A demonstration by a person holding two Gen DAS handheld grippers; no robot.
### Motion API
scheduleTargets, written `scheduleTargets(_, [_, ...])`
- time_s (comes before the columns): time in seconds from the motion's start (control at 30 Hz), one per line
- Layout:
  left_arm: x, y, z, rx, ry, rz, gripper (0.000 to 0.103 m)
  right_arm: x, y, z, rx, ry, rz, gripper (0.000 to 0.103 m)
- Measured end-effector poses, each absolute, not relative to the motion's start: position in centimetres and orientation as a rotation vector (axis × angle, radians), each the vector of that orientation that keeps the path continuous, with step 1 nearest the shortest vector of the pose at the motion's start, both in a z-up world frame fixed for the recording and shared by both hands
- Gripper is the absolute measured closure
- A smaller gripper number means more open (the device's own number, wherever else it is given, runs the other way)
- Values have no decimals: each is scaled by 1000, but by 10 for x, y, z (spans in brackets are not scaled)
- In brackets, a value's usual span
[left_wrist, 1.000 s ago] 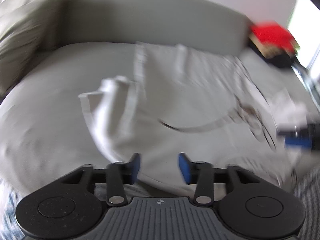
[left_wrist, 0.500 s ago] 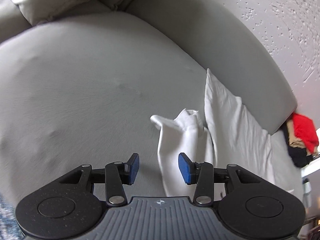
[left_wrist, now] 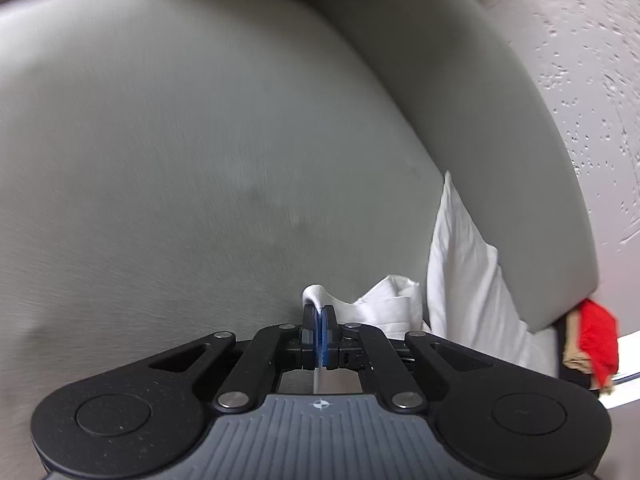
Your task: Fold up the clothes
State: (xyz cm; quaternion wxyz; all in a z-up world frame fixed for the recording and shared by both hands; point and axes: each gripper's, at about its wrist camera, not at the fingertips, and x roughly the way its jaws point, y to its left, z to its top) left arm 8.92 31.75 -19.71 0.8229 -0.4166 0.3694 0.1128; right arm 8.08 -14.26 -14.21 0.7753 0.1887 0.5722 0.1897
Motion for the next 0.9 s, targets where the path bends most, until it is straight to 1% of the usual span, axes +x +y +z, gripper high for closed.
scheduleTargets(0.1, [58,313,-172,-799,693,348,103,82,-143,-143,418,1241,405,27])
scheduleTargets(0.17, [41,315,-165,-763,662,429,103,82,-141,-143,410,1240,405,26])
scheduleTargets(0.3, [34,317,-176,-725,720,526,100,83,-135,-142,369,1242,417,20])
scheduleTargets(0.5, [26,295,-154,-567,760,574,100,76,-141,-127,340,1203,427,20])
scheduleTargets(0.57, [13,287,-146,-525,767,572,86,70,-154,-118,341,1173,423,20])
scheduleTargets(0.6, [8,285,-144,-517,776,563,76,68,-161,-114,343,1157,422,20])
scheduleTargets(0.63, [1,282,-141,-515,783,548,73,65,-172,-112,356,1145,413,19])
scheduleTargets(0.7, [-11,274,-136,-516,796,511,73,62,-195,-108,393,1121,387,19])
scheduleTargets(0.87, [-18,221,-129,-473,817,325,72,59,-227,-115,433,1097,309,20])
scheduleTargets(0.9, [-16,206,-127,-454,823,281,71,58,-232,-118,437,1093,294,25])
